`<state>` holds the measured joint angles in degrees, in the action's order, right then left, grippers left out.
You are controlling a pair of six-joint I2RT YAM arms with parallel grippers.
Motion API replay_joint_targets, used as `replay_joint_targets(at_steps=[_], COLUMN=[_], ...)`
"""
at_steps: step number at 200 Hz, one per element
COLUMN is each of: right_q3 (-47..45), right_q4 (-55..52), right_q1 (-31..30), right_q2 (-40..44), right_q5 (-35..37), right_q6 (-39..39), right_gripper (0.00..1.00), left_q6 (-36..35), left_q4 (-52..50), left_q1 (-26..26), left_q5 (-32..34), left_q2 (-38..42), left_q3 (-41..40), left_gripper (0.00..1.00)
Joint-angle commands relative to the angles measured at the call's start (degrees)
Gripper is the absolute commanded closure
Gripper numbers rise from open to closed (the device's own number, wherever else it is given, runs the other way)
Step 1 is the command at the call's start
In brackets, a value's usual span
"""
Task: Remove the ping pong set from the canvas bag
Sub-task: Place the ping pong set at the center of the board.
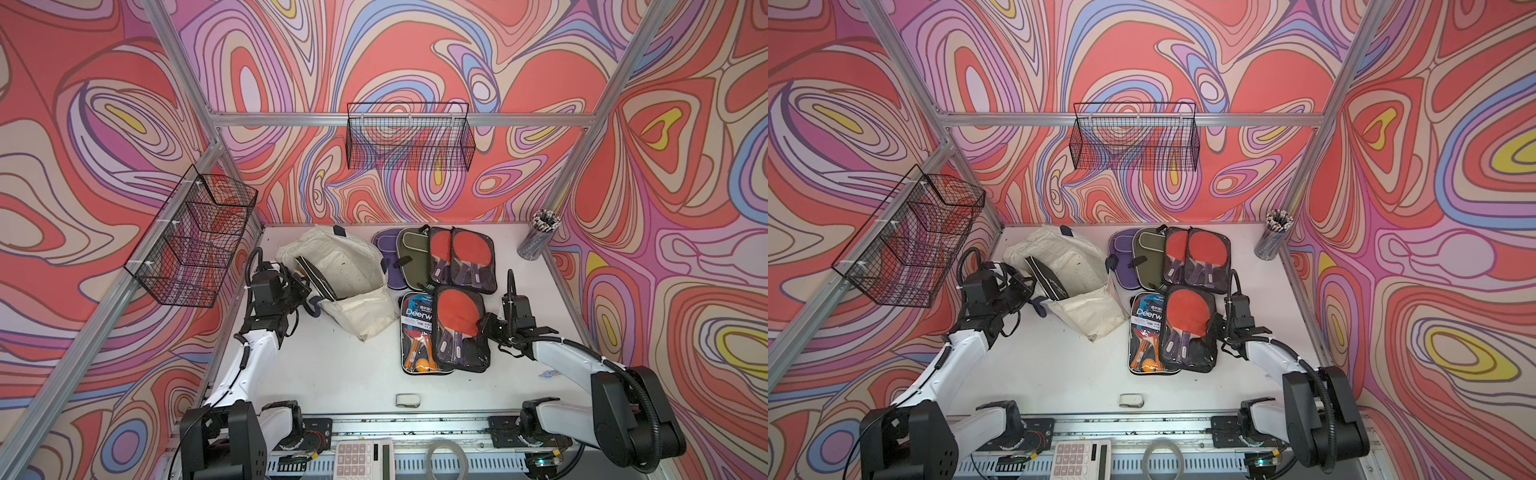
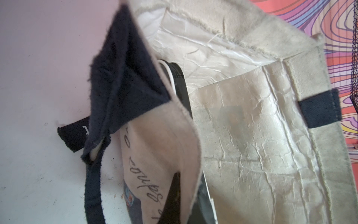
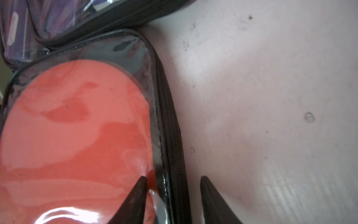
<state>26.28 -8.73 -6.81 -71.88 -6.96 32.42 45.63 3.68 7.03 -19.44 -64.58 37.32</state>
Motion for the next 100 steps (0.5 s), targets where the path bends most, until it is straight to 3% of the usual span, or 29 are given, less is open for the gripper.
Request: replay_joint_targets(at_steps=[1, 65, 75, 80, 100], right_q3=[1.65, 8.49, 10.43, 11.53, 16.83], right_q4=[-1.78, -7.46, -8.29, -8.63, -9.76], right_q1=[0.08, 0.13, 0.15, -0.02, -1.06], right_q2=[0.54, 6.21, 7.1, 7.35, 7.82], right_q5=[0.79, 0.93, 0.01, -0.45, -2.53], right_q6=[-0.6, -3.04, -3.38, -3.63, -4.85], right_gripper=[0.44, 0.23, 0.17, 0.09, 0.02], left_q6=[-0.59, -0.45, -0.41, -0.45, -0.3], left_q4=[0.25, 0.28, 0.28, 0.27, 0.64], left_q1=[0.27, 0.22, 0.27, 0.28, 0.27], left_q5=[0.37, 0.19, 0.2, 0.19, -0.04], left_q2=[0.1, 0.25, 0.36, 0.37, 0.16], left_q3=[-0.62, -0.77, -0.81, -0.84, -0.98], left_gripper=[1.0, 1.0, 1.0, 1.0, 1.0])
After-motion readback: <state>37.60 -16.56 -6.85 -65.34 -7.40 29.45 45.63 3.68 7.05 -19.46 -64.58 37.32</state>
